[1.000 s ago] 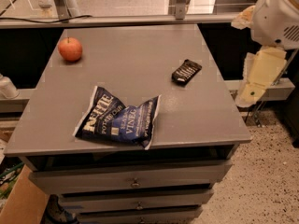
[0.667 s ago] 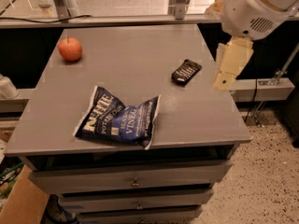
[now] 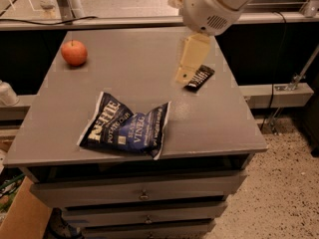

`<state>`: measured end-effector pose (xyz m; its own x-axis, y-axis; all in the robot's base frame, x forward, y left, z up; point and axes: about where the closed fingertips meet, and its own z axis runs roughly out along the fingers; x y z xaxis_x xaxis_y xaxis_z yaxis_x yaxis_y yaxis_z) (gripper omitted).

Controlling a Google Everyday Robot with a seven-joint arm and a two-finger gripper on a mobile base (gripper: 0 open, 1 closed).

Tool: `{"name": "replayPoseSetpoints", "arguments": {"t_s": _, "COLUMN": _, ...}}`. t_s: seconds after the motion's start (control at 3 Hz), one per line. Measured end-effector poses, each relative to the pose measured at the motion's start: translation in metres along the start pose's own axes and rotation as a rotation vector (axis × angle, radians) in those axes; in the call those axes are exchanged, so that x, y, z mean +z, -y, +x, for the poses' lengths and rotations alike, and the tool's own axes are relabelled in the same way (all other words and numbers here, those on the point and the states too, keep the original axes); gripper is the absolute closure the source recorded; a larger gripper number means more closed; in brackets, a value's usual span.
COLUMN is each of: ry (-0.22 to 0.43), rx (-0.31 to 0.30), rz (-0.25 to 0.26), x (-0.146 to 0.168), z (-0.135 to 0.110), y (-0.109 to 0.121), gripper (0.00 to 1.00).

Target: Move apple near rxbar chocolate

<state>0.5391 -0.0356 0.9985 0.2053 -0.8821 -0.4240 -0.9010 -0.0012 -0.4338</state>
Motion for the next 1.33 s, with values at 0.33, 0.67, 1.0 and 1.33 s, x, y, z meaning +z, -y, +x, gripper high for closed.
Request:
{"name": "replayPoseSetpoints", "arguments": {"t_s": 0.33, "ry": 0.098, "rx": -0.046, "rz": 0.032, "x": 0.016, "z": -0.05, "y": 0.013, "gripper": 0.0}}
{"name": "replayPoseSetpoints", "arguments": {"t_s": 0.67, "ry": 0.098, "rx": -0.046, "rz": 0.032, "x": 0.016, "z": -0.05, "y": 0.013, "gripper": 0.0}}
{"name": "replayPoseSetpoints", "arguments": {"t_s": 1.0, "ry": 0.109, "rx": -0.033, "rz": 0.052, "x": 0.027, "z": -0.057, "y": 0.022, "gripper": 0.0}}
{"name": "replayPoseSetpoints", "arguments": {"t_s": 1.33, "ry": 0.139, "rx": 0.004, "rz": 0.08, "x": 0.057, "z": -0.07, "y": 0.04, "gripper": 0.0}}
